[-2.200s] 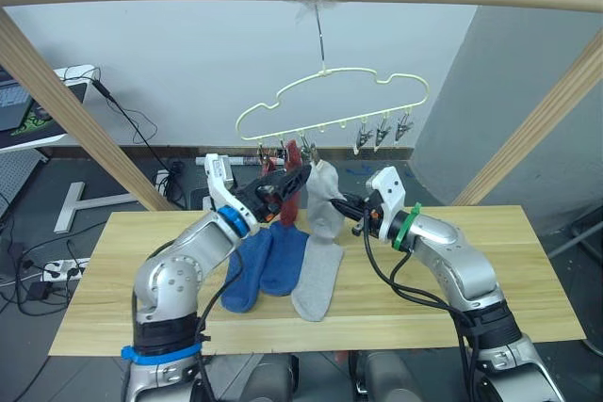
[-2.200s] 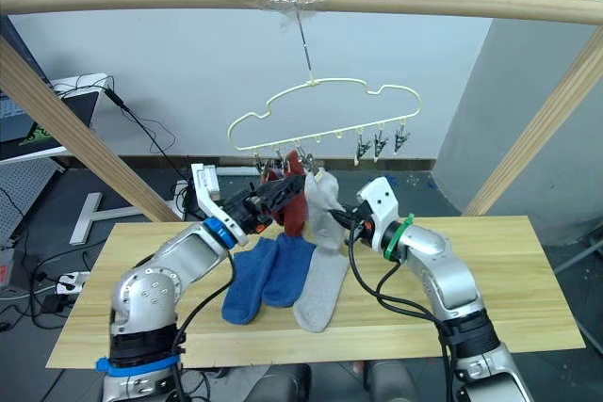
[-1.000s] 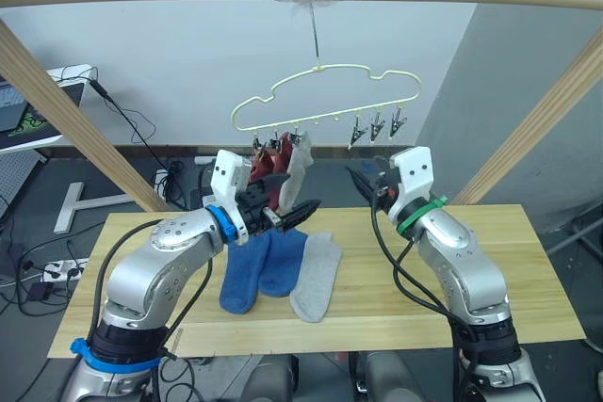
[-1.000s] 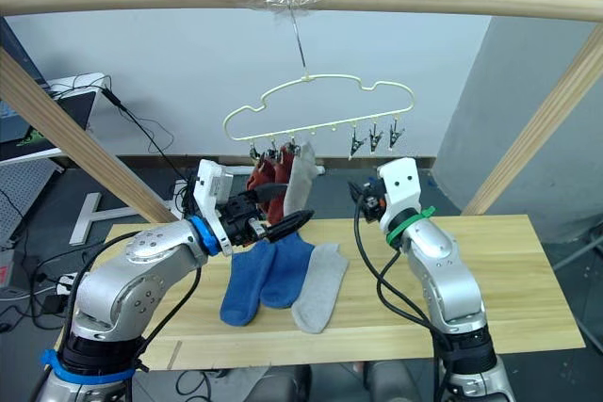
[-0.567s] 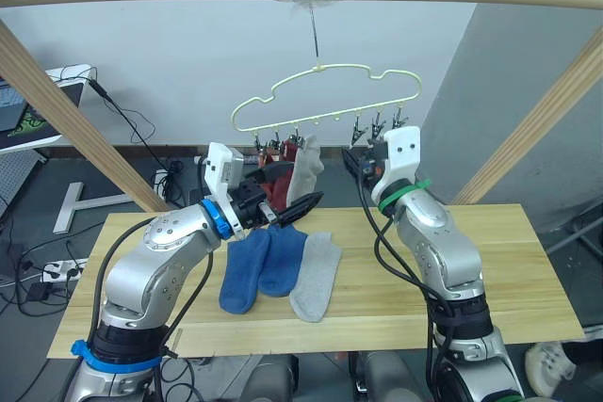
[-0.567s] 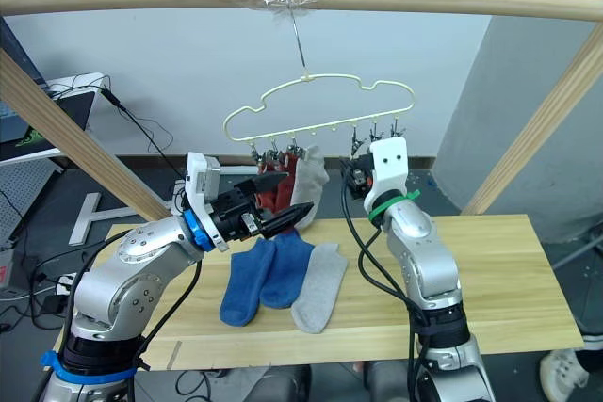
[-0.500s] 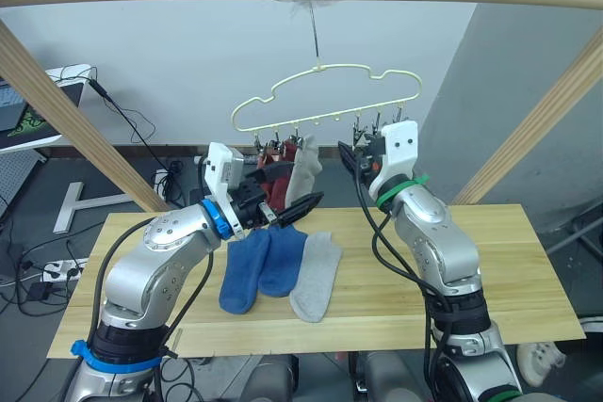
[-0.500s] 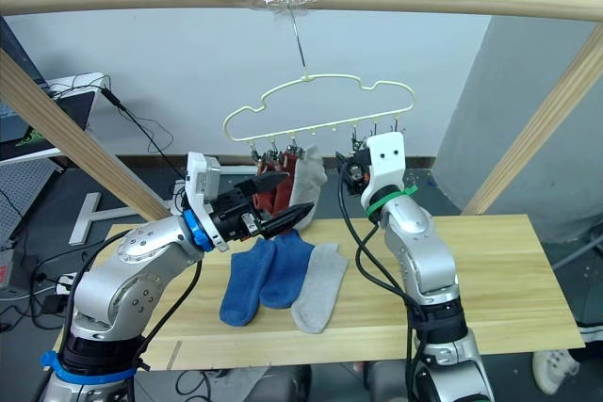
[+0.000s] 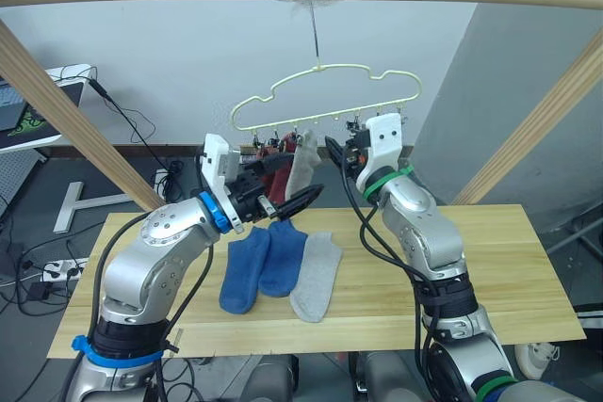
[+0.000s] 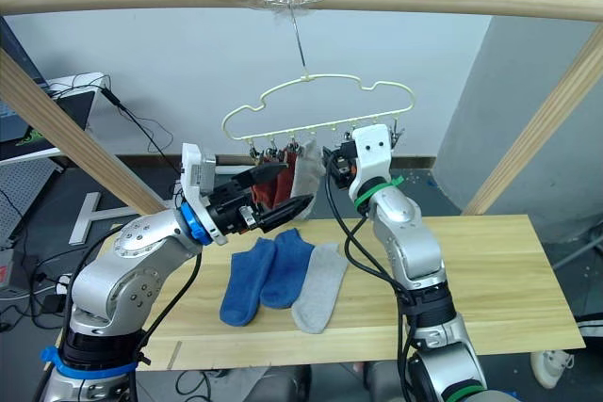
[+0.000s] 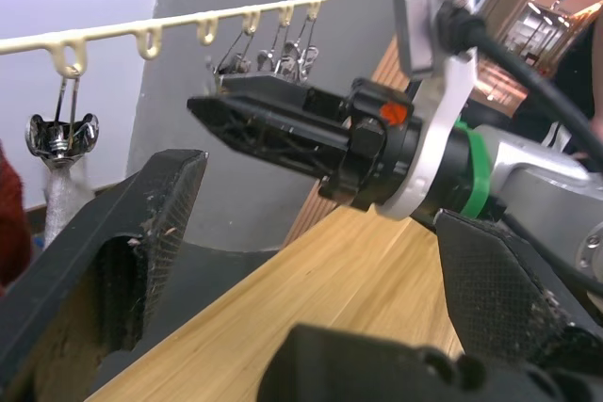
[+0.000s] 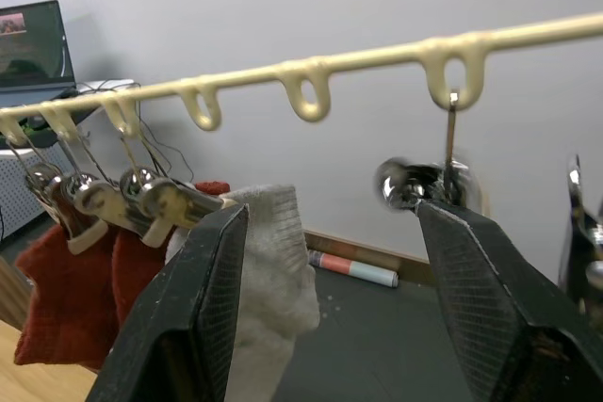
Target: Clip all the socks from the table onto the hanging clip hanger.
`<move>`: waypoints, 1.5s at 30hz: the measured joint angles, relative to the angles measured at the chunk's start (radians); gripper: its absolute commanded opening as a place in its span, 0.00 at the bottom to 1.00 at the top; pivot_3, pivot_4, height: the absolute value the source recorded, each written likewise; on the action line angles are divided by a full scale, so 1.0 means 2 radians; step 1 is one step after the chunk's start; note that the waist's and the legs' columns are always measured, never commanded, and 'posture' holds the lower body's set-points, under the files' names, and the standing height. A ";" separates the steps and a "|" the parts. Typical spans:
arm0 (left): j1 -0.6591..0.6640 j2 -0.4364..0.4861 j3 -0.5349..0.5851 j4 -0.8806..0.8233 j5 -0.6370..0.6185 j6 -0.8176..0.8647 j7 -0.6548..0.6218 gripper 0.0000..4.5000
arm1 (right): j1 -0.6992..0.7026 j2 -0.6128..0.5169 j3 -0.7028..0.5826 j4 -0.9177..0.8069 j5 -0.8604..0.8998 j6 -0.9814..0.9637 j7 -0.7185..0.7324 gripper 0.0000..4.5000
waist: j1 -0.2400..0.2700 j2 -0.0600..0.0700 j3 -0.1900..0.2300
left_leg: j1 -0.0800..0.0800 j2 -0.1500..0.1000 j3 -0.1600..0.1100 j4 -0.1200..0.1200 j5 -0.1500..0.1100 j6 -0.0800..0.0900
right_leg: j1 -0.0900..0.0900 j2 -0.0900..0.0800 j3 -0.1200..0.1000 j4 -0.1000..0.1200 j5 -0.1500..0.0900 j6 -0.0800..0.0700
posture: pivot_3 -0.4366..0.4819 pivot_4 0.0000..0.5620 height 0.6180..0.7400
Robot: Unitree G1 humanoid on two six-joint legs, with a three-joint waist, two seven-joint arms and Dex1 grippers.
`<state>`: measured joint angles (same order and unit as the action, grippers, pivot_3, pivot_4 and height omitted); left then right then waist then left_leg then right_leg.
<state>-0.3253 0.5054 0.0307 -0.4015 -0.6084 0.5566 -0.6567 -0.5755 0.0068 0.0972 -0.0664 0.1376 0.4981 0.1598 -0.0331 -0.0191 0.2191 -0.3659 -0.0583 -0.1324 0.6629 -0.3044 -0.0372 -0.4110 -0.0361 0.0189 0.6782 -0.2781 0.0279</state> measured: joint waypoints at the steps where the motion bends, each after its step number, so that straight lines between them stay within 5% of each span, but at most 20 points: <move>1: -0.001 -0.001 0.000 0.000 0.000 0.000 0.000 1.00 | 0.000 0.000 0.000 0.001 0.000 -0.002 0.000 0.66 | 0.000 0.000 0.000 | 0.000 0.000 0.000 0.000 0.000 0.000 | 0.000 0.000 0.000 0.000 0.000 0.000 | 0.47 0.33 1.00; 19: -0.001 -0.005 0.002 -0.003 0.000 0.000 0.003 1.00 | 0.064 -0.020 -0.003 -0.053 0.001 0.025 0.007 0.66 | -0.001 0.000 0.000 | 0.000 0.000 0.000 0.000 0.000 0.000 | 0.000 0.000 0.000 0.001 0.000 0.000 | 0.46 0.35 1.00; 29: -0.014 -0.005 0.002 -0.004 0.001 0.000 0.001 1.00 | -0.014 0.001 -0.012 0.004 0.000 -0.001 -0.003 0.66 | 0.000 0.000 0.000 | 0.000 0.000 0.000 0.000 0.000 0.000 | 0.000 0.000 0.000 0.001 0.000 0.000 | 0.47 0.36 1.00; 45: -0.014 -0.010 0.002 -0.013 -0.002 0.001 0.012 1.00 | -0.032 0.006 -0.011 0.035 0.000 -0.019 0.005 0.66 | 0.000 0.000 0.000 | 0.000 0.000 0.000 0.000 0.000 0.000 | 0.000 0.000 0.000 0.001 0.000 0.000 | 0.47 0.37 1.00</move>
<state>-0.3526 0.4860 0.0345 -0.4283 -0.6133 0.5588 -0.6325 -0.6388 0.0182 0.0742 0.0027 0.1376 0.4602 0.1696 -0.0336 -0.0190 0.2191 -0.3661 -0.0582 -0.1325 0.6632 -0.3041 -0.0370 -0.4112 -0.0361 0.0186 0.6794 -0.2780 0.0278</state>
